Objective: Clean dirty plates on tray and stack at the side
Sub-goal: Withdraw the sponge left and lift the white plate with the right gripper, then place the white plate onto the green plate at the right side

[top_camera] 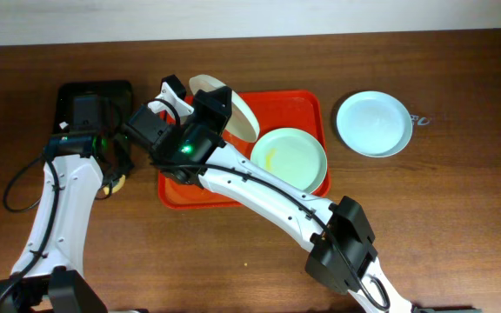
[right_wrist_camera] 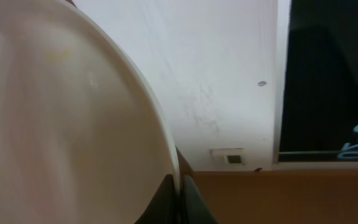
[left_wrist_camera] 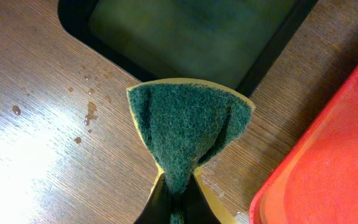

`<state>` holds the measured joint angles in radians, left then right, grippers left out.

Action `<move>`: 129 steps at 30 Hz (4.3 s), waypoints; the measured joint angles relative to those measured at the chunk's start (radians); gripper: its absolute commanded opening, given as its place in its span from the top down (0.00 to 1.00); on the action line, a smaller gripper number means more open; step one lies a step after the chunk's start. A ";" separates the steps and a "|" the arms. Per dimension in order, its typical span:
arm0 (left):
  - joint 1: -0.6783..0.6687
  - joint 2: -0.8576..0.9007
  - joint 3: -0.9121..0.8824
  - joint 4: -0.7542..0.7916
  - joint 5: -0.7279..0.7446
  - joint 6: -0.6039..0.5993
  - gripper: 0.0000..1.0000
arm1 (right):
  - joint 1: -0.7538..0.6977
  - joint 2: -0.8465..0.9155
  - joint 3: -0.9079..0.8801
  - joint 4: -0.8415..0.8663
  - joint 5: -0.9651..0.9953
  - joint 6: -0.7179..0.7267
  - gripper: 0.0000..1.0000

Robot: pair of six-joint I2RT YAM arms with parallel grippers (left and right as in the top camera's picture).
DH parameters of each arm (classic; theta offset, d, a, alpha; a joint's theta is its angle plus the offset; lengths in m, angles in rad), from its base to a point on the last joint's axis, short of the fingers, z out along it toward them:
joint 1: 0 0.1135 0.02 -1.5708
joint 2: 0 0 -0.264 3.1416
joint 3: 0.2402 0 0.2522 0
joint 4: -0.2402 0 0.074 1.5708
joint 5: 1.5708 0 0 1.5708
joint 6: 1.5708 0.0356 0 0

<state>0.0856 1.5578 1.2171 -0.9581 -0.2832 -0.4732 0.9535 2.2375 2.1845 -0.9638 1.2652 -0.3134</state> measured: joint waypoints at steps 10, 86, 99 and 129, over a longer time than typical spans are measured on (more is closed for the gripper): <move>0.000 0.000 0.000 0.000 0.004 0.000 1.00 | -0.025 0.000 0.000 -0.047 -0.241 0.056 0.96; 0.000 0.000 -0.005 0.013 0.051 0.000 1.00 | -0.599 -0.318 -0.856 0.005 -1.229 1.127 0.39; 0.000 0.000 -0.005 0.012 0.052 0.000 1.00 | -0.546 -0.301 -0.862 0.064 -1.227 1.131 0.36; 0.000 0.000 -0.006 0.019 0.080 0.000 1.00 | -0.536 -0.235 -0.843 0.385 -1.357 0.761 0.34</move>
<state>0.0856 1.5578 1.2114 -0.9386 -0.2031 -0.4732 0.4175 2.0029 1.3411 -0.5785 -0.0914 0.4477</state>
